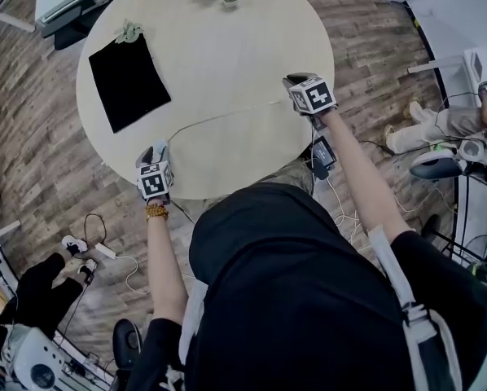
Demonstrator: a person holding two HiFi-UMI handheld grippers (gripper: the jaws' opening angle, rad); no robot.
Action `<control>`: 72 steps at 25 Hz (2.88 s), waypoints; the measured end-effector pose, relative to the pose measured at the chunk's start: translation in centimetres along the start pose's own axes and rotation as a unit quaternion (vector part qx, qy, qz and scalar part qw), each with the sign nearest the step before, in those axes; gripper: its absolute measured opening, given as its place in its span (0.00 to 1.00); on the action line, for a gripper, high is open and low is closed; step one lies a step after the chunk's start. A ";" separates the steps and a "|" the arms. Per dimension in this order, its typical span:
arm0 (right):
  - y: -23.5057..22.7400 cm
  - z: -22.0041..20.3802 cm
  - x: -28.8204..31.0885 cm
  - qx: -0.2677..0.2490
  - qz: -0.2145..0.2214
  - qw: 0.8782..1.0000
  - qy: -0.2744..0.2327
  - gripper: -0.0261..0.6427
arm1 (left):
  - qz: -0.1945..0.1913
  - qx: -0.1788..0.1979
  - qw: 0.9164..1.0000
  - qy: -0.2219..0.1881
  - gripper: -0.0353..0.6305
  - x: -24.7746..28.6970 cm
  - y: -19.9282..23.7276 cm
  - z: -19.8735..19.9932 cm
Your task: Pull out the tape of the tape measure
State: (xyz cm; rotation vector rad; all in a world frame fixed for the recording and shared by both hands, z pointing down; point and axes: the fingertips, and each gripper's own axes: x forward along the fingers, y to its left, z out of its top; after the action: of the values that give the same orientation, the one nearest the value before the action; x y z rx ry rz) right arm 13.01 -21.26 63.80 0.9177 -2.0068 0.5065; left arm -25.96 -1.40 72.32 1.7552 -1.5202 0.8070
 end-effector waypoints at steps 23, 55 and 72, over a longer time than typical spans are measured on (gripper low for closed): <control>6.3 19.9 -16.7 0.065 -0.027 0.933 -0.354 0.04 | 0.059 0.036 0.957 -0.280 0.35 -14.2 -2.8 19.9; 21.4 17.0 -17.8 -0.029 -0.062 0.898 -0.435 0.04 | 0.123 0.037 0.893 -0.432 0.22 -22.4 -11.0 24.3; 23.4 14.8 -15.1 -0.052 -0.026 0.907 -0.417 0.04 | 0.124 0.048 0.895 -0.427 0.17 -20.3 -11.3 22.5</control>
State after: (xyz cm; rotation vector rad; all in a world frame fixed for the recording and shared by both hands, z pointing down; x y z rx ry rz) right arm -7.13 -9.25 42.73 1.2471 -2.7172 -0.0661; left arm -16.84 -6.90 41.76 2.1556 -2.3311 0.1881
